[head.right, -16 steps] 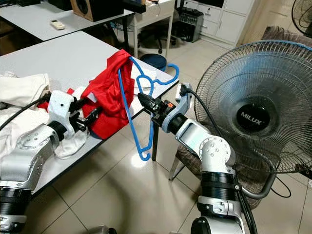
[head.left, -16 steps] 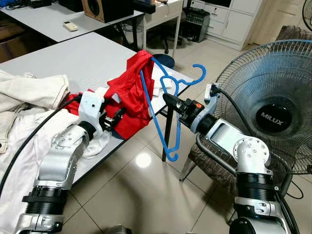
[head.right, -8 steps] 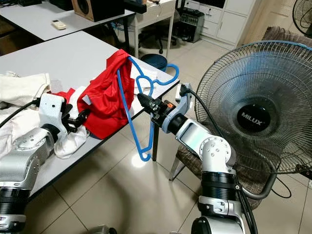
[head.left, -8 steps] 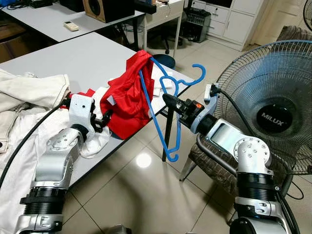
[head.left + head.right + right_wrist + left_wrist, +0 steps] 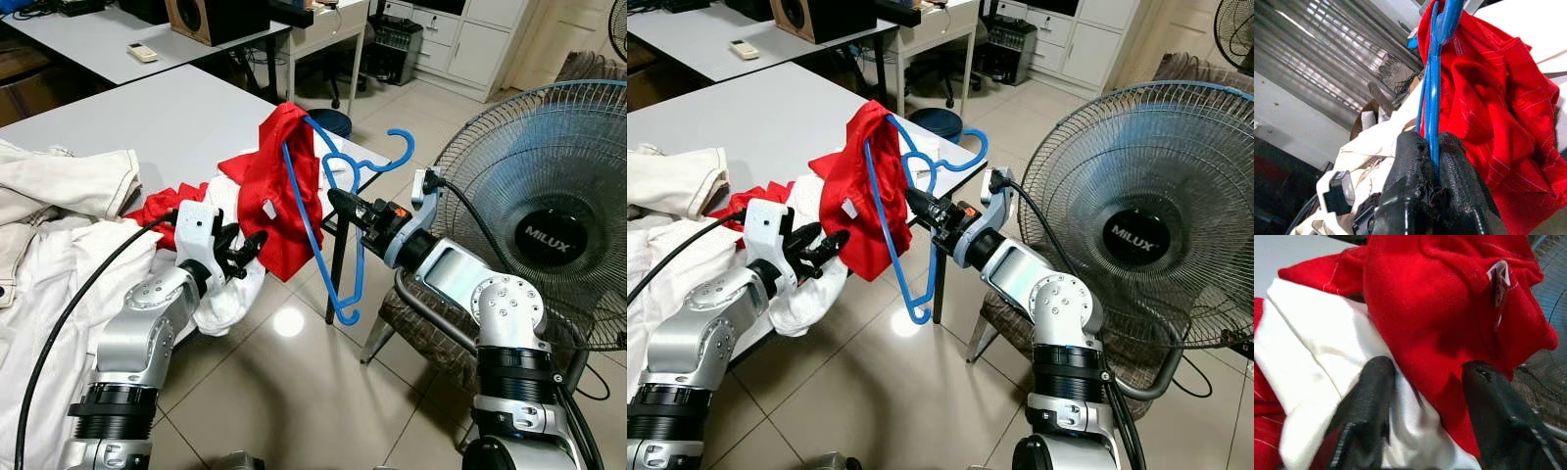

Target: Hang hanger

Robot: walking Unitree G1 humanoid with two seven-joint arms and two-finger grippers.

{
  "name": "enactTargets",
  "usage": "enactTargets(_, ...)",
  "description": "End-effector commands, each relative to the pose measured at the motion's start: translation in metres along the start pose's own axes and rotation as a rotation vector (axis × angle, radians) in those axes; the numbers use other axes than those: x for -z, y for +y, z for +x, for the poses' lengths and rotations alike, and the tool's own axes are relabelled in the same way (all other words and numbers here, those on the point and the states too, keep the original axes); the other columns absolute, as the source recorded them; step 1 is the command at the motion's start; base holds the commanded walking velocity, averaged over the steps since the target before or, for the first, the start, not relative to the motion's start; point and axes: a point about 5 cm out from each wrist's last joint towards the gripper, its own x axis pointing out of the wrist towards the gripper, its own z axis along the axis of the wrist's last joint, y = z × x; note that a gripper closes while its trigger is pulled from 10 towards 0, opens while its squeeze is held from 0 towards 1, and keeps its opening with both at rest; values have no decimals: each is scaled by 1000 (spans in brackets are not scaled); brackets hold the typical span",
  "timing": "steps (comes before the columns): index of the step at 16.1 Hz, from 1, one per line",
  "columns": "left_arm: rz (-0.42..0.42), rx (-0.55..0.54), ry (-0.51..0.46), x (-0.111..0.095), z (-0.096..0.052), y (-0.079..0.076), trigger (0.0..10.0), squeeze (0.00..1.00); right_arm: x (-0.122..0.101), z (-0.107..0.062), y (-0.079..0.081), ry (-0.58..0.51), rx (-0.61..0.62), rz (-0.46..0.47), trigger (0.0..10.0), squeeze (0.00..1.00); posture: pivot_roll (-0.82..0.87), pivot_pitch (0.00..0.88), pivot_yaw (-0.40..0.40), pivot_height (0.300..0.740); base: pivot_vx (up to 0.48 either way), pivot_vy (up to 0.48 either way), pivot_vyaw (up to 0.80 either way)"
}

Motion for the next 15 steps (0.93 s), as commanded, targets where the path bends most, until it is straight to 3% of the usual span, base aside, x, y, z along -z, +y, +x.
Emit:
enactTargets(1,13,9,-23,-5,0,-2,0,0,-5,0,5,-9,-18,-12,10000,0,-163,0,-19,740,0,0,0)
enactTargets(5,45,-56,-74,-12,2,3,0,0,-5,1,5,-6,-20,-11,10000,0,-156,0,-24,740,0,0,0)
enactTargets(12,-38,-30,-123,-14,10,-4,0,0,-4,2,5,-17,-17,-5,10000,0,-152,0,-8,740,0,0,0)
enactTargets(15,-50,-49,-119,-18,9,3,0,0,-3,3,4,-34,-16,3,10000,0,-145,0,6,740,0,0,0)
